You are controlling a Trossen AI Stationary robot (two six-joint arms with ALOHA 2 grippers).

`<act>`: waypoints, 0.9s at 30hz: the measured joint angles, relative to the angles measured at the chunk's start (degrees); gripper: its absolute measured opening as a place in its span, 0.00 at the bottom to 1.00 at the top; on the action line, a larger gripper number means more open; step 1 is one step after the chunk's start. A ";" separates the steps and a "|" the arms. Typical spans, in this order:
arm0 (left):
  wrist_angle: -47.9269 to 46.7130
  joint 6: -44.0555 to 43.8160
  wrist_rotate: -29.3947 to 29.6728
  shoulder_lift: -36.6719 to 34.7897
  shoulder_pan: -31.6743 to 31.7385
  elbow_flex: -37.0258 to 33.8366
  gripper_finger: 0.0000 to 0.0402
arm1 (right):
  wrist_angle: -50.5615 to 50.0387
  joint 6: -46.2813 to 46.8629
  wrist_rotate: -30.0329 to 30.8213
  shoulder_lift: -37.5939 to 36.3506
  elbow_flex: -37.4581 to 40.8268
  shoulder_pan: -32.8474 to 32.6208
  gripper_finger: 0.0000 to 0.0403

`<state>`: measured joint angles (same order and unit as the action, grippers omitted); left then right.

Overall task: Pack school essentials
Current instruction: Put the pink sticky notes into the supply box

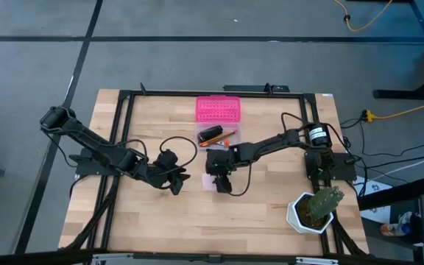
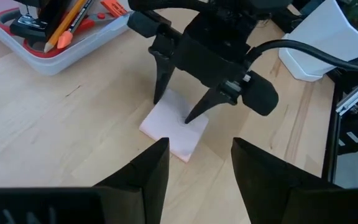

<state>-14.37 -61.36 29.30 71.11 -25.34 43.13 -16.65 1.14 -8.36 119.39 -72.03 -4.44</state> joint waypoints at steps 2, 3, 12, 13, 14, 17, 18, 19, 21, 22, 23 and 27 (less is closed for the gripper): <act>0.02 0.00 -0.02 0.00 0.00 0.00 0.41 | 0.05 1.54 0.65 0.02 0.02 0.00 0.55; 0.01 -0.04 -0.01 0.00 0.00 0.00 0.41 | 0.06 2.21 0.68 0.02 0.01 0.01 0.51; -0.05 -0.02 0.00 0.00 0.00 0.00 0.41 | -0.79 7.81 -0.77 0.36 -1.31 1.34 0.18; -0.06 -0.02 0.00 0.00 0.00 0.00 0.41 | -0.92 7.89 -1.55 0.49 -1.71 1.64 0.15; -0.09 -0.02 0.00 0.00 0.00 0.00 0.41 | -1.12 7.98 -2.63 0.65 -2.24 1.94 0.12; -0.11 -0.02 0.00 0.00 0.00 0.00 0.41 | -2.43 9.02 -5.43 0.83 -4.29 2.80 0.04; -0.11 -0.02 0.00 0.00 0.00 0.00 0.41 | -3.18 9.10 -6.19 0.93 -5.06 3.06 0.02; -0.11 0.00 0.00 0.00 0.00 0.00 0.41 | -3.62 9.12 -6.94 1.04 -5.70 3.32 0.02; -0.13 -0.01 0.00 0.00 0.00 0.00 0.41 | -4.78 9.22 -7.00 1.24 -7.32 3.73 0.02; -0.13 0.00 0.00 0.00 0.00 0.00 0.41 | -5.96 9.16 -6.76 1.30 -8.39 3.91 0.02; -0.13 -0.02 -0.02 0.00 0.00 0.00 0.41 | -7.50 9.01 -6.70 1.31 -9.58 4.07 0.02; -0.15 0.00 0.00 0.00 -0.57 0.00 0.41 | -14.44 6.97 -5.12 1.27 -14.33 4.68 0.01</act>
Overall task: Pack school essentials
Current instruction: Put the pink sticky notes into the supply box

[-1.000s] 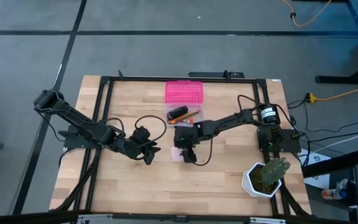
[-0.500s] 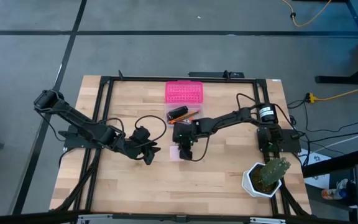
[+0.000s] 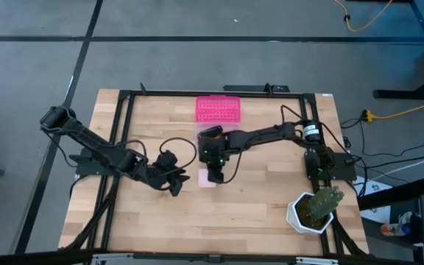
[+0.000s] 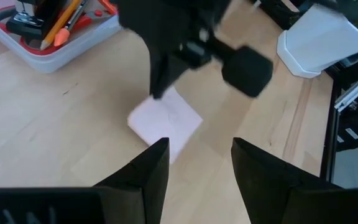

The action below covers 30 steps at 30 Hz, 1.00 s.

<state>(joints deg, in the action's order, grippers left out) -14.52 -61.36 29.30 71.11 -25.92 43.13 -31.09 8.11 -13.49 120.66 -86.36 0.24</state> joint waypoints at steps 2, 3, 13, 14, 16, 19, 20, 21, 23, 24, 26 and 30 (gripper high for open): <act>0.00 0.00 0.00 0.00 -0.40 0.00 0.41 | -3.48 -1.28 0.13 0.00 -2.62 0.26 0.01; 0.00 0.00 0.00 0.00 -0.54 0.00 0.41 | -5.00 -2.00 0.30 -0.07 -3.97 0.36 0.01; -0.02 -1.11 0.00 0.00 -1.30 0.00 0.41 | -22.68 -8.72 4.36 -0.22 -19.55 5.08 0.00; 0.00 -1.14 0.02 0.00 -1.30 0.00 0.41 | -24.68 -9.76 4.92 -0.22 -21.28 5.94 0.01; 0.00 -1.29 0.00 0.00 -1.30 0.00 0.41 | -28.46 -11.48 5.48 -0.24 -24.48 8.08 0.01; 0.00 -1.29 0.02 0.00 -1.27 0.00 0.41 | -33.40 -13.61 6.94 -0.37 -27.86 11.95 0.00; 0.00 -1.29 0.02 0.00 -1.26 0.00 0.41 | -34.81 -14.42 7.74 -0.43 -28.36 13.18 0.00; 0.00 -1.28 0.02 0.00 -1.26 0.00 0.41 | -36.31 -14.94 8.20 -0.44 -28.61 14.38 0.00; 0.00 -1.27 0.02 0.00 -1.26 0.00 0.41 | -38.88 -15.92 8.07 -0.44 -28.56 16.52 0.01; 0.00 -1.27 0.02 0.00 -1.26 0.00 0.41 | -39.78 -16.12 7.80 -0.44 -28.22 17.29 0.01; 0.00 -1.27 0.04 0.00 -1.26 0.00 0.41 | -40.87 -16.43 7.59 -0.46 -26.80 18.22 0.01; -0.02 -1.09 0.37 0.00 -1.22 0.00 0.41 | -40.26 -17.23 7.38 -0.44 -23.92 19.40 0.01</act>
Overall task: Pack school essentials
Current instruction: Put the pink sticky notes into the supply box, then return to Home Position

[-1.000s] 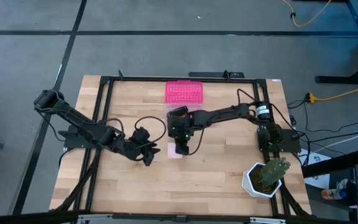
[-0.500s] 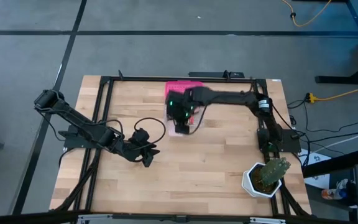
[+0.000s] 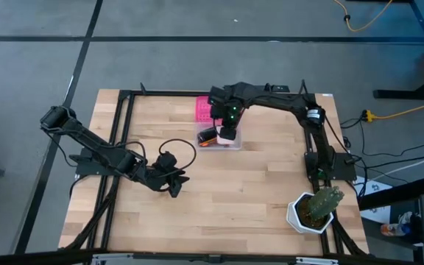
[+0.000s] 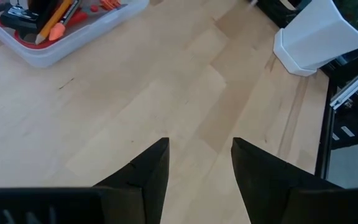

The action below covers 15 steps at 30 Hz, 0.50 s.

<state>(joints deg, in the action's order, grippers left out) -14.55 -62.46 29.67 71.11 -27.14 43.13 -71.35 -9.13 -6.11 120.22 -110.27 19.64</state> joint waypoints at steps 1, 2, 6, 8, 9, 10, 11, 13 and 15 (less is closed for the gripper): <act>0.00 0.00 0.13 0.00 0.00 0.00 0.41 | 0.79 0.00 0.02 0.00 0.74 0.14 0.01; 0.00 0.00 0.25 0.00 0.00 0.00 0.41 | 1.01 0.10 0.02 0.00 1.53 0.33 0.02; 0.00 0.02 0.27 0.00 0.00 0.00 0.41 | 1.31 2.32 0.41 0.00 3.39 1.09 0.07; 0.00 0.02 0.29 0.00 0.00 0.00 0.41 | 1.17 2.63 0.41 0.00 3.60 1.62 0.11; 0.00 0.02 0.29 0.00 0.00 0.00 0.41 | 1.15 2.75 0.46 0.00 3.54 1.88 0.13; 0.00 0.02 0.29 0.00 0.00 0.00 0.41 | 1.12 2.86 0.46 0.00 3.26 2.08 0.15; 0.00 0.02 0.31 0.00 0.00 0.00 0.41 | 1.16 2.86 0.46 0.00 2.91 2.27 0.17; 0.00 -0.02 0.31 0.00 0.00 0.00 0.41 | 0.86 2.90 0.46 0.00 2.49 2.40 0.22; 0.00 -0.02 0.31 0.00 0.00 0.00 0.41 | 0.05 2.91 0.47 0.00 2.23 2.33 0.27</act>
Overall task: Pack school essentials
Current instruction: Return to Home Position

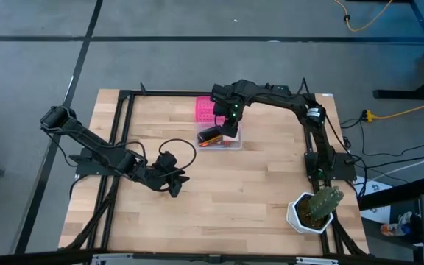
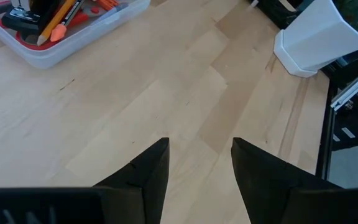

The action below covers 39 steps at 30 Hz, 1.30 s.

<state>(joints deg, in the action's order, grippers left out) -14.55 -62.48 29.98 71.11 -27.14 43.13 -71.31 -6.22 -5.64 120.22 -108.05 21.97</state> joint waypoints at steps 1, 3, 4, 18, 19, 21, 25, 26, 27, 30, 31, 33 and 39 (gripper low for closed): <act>0.00 -0.02 0.00 0.00 0.00 0.00 0.41 | -0.64 0.13 0.01 0.00 -0.27 -0.01 0.29; 0.00 -0.02 0.02 0.00 0.00 0.00 0.41 | -2.68 1.34 -0.05 0.00 -1.08 -0.06 0.32; 0.00 -0.04 0.02 0.00 0.00 0.00 0.41 | -4.14 1.61 -0.04 0.00 -1.77 -0.06 0.33; 0.02 -0.02 0.70 0.00 0.00 0.00 0.41 | -17.42 8.16 -1.95 -14.99 -8.90 -0.38 0.34; 0.01 -0.01 0.70 0.01 0.00 0.00 0.41 | -17.35 8.70 -1.78 -16.59 -8.90 -0.50 0.34; 0.04 0.00 0.70 0.02 0.00 0.00 0.41 | -16.43 9.14 -1.53 -19.62 -8.90 -0.85 0.34; 0.02 0.00 0.68 0.01 0.00 0.00 0.41 | -15.94 9.19 -1.45 -24.15 -8.88 -1.19 0.34; 0.03 0.00 0.68 0.02 0.00 0.00 0.41 | -16.01 9.20 -1.47 -24.99 -8.88 -1.19 0.34; 0.02 -0.01 0.68 0.00 0.00 0.00 0.41 | -16.30 9.20 -1.47 -25.70 -8.88 -1.20 0.34; 0.04 0.06 0.68 0.02 0.00 0.00 0.41 | -18.32 10.15 -1.53 -28.07 -8.77 -1.65 0.34; 0.02 0.38 0.68 0.02 0.00 0.00 0.41 | -18.66 10.65 -1.72 -29.13 -8.77 -1.79 0.34; 0.07 1.91 0.68 0.00 0.00 0.00 0.41 | -18.69 12.27 -1.93 -31.86 -8.77 -2.47 0.34; 0.22 6.58 0.55 -2.11 0.90 -0.04 0.41 | -16.24 14.11 -0.96 -43.09 -6.30 -6.64 0.34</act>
<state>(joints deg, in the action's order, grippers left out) -14.33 -55.89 30.52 69.00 -26.24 43.09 -87.54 7.89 -6.61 77.14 -114.34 15.33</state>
